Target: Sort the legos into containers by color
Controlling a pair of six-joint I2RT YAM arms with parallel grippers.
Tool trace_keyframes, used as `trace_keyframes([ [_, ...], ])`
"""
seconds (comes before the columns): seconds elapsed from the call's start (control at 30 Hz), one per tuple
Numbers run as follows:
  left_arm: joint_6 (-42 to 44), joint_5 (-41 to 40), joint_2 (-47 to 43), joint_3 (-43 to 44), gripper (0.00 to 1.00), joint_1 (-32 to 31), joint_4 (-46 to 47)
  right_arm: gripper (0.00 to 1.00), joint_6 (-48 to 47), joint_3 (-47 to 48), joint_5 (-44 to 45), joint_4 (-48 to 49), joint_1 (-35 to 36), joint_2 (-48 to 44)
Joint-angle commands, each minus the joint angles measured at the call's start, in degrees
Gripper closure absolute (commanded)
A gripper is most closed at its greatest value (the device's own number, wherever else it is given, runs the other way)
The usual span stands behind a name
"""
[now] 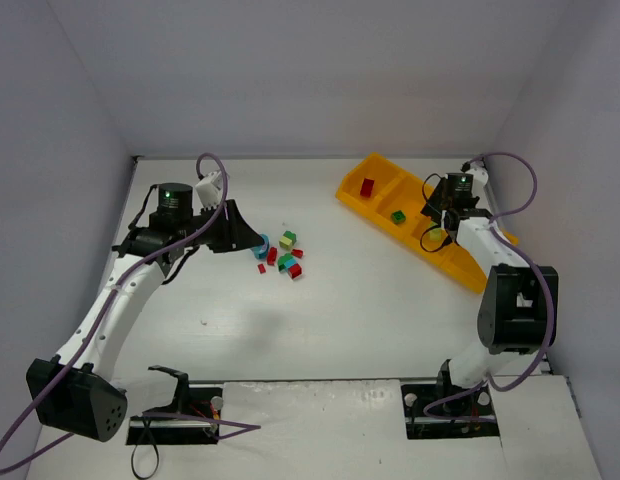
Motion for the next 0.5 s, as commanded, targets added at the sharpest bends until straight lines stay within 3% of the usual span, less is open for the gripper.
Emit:
trace_keyframes([
  [0.0,-0.6,0.0,-0.2,2.0,0.99,-0.8,3.7,0.49,-3.1,0.8,-2.3,2.1,0.3,-8.1],
  [0.07,-1.3,0.7,0.8,2.6,0.99,-1.1,4.6,0.49,-5.2,-0.3,-6.2,3.7,1.1,-10.8],
  [0.27,-6.2,4.2,3.3,4.3,0.99,-1.3,8.9,0.44,-20.9,-7.8,-17.3,15.8,15.8,-22.7],
  [0.47,-14.4,12.3,6.6,6.1,0.99,-1.7,16.3,0.34,-24.1,-9.5,-29.6,20.9,25.4,-26.7],
])
